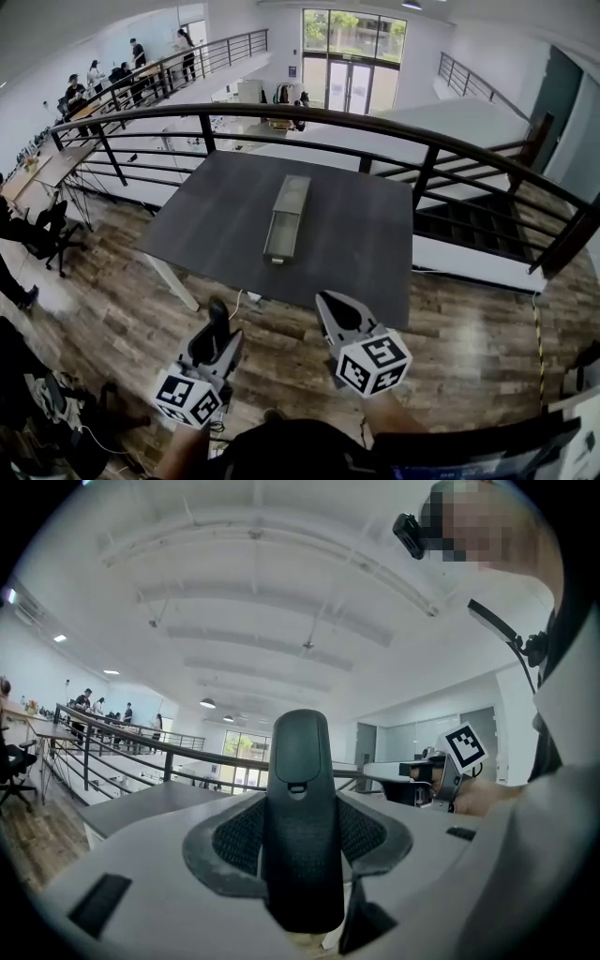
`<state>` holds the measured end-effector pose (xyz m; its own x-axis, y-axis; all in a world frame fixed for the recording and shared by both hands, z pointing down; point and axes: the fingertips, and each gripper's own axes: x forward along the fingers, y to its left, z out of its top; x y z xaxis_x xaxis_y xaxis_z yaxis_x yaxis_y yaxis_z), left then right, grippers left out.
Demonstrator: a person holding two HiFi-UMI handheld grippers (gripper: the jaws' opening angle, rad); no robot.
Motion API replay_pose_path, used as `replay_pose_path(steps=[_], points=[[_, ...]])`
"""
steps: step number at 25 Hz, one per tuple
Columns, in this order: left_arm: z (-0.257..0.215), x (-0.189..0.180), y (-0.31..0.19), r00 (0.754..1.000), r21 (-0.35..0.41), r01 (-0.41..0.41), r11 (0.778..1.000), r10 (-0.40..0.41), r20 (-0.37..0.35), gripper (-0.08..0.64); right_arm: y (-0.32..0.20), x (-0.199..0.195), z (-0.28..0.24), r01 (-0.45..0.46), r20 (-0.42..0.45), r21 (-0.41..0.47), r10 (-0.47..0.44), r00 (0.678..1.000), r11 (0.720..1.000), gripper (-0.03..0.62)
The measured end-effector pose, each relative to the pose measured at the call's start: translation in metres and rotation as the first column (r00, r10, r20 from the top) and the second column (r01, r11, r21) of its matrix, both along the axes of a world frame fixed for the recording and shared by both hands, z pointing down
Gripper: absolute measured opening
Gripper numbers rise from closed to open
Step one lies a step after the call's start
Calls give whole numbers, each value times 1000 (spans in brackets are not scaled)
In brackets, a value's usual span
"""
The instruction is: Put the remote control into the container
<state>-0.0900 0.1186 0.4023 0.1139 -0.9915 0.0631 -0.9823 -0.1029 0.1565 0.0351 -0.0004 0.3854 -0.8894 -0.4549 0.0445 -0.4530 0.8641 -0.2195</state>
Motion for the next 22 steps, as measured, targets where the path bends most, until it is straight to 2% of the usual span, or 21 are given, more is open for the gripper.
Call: replay_pose_path(steps=[12,22], points=[[7,-69,-19,997,19,-75,997,76,-27,216,-4,-57,9,-83,-16,-5,83,996,997,2],[16,-93,-53,993,23,-90,996,91,-71,216,-30,-79,14,-91,-44,-8,90,995,996,2]])
